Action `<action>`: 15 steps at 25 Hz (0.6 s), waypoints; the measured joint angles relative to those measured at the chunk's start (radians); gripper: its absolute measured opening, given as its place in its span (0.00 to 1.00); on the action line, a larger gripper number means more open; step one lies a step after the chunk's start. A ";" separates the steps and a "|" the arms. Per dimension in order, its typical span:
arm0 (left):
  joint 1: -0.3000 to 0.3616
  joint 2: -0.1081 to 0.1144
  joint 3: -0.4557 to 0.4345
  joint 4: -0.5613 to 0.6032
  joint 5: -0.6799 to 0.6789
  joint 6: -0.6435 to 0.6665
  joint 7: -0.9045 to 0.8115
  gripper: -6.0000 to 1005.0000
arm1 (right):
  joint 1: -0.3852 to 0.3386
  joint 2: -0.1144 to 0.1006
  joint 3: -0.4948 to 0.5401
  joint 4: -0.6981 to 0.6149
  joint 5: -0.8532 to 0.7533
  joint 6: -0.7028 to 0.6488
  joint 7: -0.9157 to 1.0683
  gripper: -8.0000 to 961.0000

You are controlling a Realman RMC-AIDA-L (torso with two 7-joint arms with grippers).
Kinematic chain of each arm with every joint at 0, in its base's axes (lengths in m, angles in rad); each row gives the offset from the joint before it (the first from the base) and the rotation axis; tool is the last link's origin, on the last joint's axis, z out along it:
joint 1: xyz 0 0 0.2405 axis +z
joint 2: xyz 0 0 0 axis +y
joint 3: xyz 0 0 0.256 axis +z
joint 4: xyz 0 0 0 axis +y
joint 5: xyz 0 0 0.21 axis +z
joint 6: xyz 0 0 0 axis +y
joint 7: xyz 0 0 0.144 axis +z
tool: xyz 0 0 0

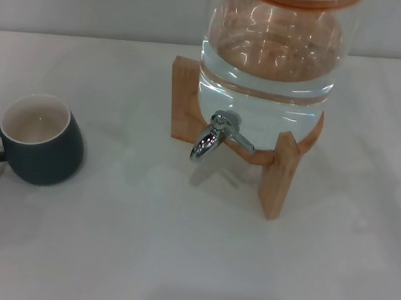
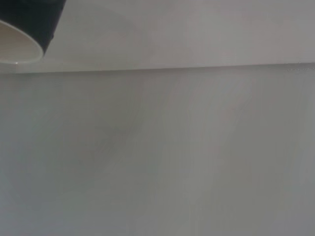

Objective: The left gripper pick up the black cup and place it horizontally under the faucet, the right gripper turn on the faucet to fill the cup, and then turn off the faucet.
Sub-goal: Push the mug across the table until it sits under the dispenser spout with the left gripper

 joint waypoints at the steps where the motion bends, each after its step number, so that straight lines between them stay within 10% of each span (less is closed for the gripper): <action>1: -0.001 0.000 0.000 0.004 0.000 -0.001 0.004 0.47 | 0.001 0.000 0.000 0.000 0.000 -0.001 0.000 0.83; 15: -0.014 0.006 -0.001 0.001 -0.038 0.010 0.007 0.17 | 0.006 0.001 -0.009 0.003 0.000 0.003 0.003 0.83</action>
